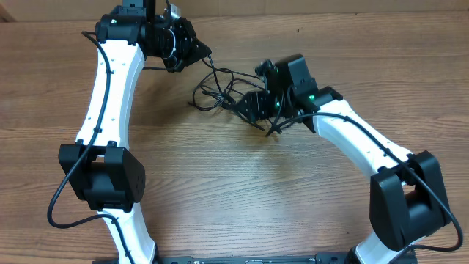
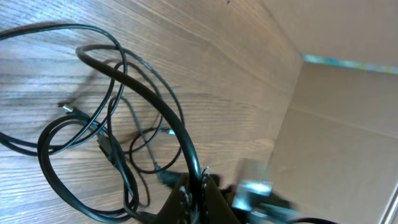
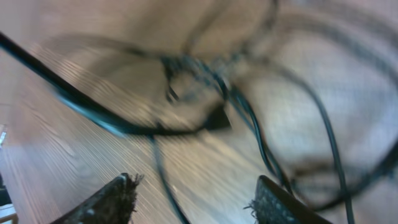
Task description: Untangle cables
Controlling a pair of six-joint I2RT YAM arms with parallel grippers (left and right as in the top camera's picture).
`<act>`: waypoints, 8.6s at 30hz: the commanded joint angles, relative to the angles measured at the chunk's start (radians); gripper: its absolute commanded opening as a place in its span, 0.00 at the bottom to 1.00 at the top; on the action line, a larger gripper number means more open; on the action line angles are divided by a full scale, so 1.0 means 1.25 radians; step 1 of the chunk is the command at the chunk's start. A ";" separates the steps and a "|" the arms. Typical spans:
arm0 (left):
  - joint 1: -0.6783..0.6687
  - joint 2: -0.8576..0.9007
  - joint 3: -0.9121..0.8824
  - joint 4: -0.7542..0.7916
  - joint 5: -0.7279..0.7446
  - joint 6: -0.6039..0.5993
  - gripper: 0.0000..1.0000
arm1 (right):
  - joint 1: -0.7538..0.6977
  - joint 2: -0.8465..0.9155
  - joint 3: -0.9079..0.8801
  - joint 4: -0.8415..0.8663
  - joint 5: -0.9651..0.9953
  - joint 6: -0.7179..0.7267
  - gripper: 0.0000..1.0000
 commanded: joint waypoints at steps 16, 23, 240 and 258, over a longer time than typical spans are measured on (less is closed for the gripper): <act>-0.049 -0.010 0.010 0.017 0.177 -0.009 0.04 | 0.014 -0.026 0.049 0.063 -0.071 -0.051 0.52; -0.050 -0.009 0.010 0.081 0.254 -0.040 0.04 | 0.014 -0.022 0.036 0.060 -0.070 -0.052 0.36; 0.172 -0.005 -0.078 -0.270 -0.518 0.054 0.05 | 0.301 0.405 0.393 -0.134 0.030 -0.300 0.56; 0.172 -0.005 -0.078 -0.235 -0.420 0.144 0.05 | 0.296 0.410 0.357 -0.060 0.107 -0.323 0.65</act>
